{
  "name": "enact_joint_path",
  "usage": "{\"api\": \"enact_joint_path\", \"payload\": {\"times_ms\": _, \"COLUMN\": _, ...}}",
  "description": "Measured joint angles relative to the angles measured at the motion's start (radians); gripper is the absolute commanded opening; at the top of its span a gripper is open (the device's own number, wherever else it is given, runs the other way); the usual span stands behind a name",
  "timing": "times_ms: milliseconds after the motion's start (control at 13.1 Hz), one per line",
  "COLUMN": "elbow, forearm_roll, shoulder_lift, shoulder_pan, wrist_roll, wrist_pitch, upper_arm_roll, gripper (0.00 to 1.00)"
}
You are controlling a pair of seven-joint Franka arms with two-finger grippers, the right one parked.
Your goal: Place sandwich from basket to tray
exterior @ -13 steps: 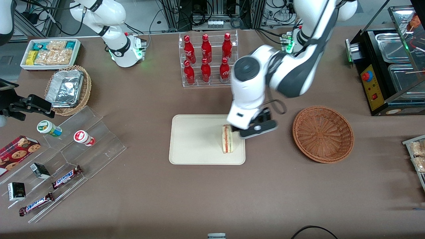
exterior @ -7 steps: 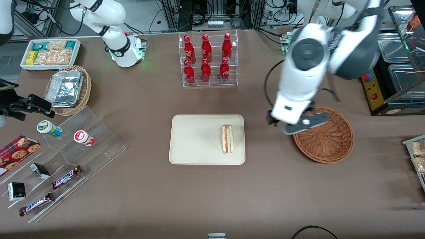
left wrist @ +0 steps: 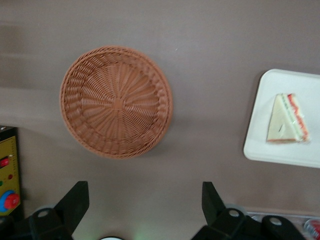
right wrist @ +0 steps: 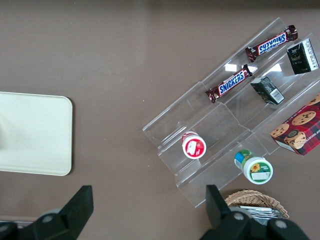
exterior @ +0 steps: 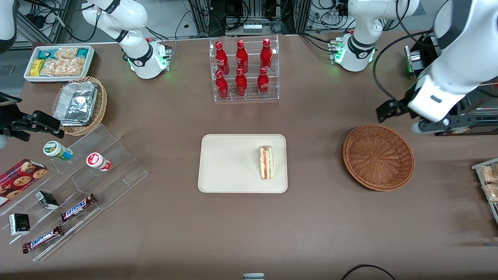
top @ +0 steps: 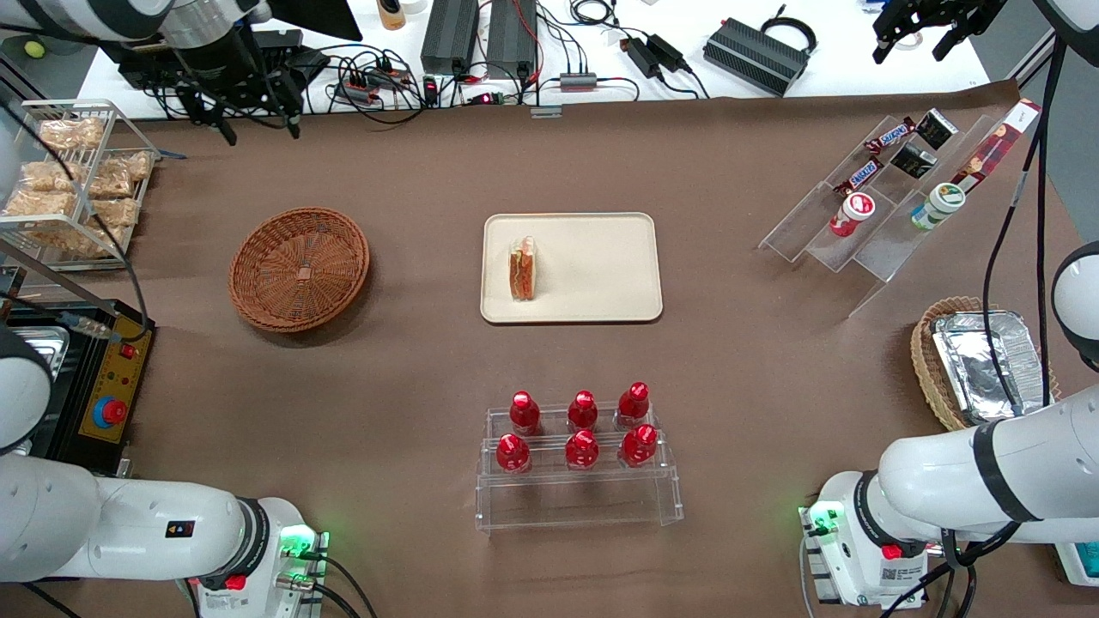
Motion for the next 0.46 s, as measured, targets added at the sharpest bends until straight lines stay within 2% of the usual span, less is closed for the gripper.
{"api": "enact_joint_path", "payload": {"times_ms": 229, "elbow": -0.1, "forearm_roll": -0.001, "shoulder_lift": -0.088, "shoulder_pan": 0.014, "wrist_roll": 0.025, "wrist_pitch": -0.019, "upper_arm_roll": 0.009, "gripper": 1.0}}
{"api": "enact_joint_path", "payload": {"times_ms": 457, "elbow": -0.114, "forearm_roll": -0.001, "shoulder_lift": -0.112, "shoulder_pan": 0.02, "wrist_roll": 0.05, "wrist_pitch": -0.019, "upper_arm_roll": 0.032, "gripper": 1.0}}
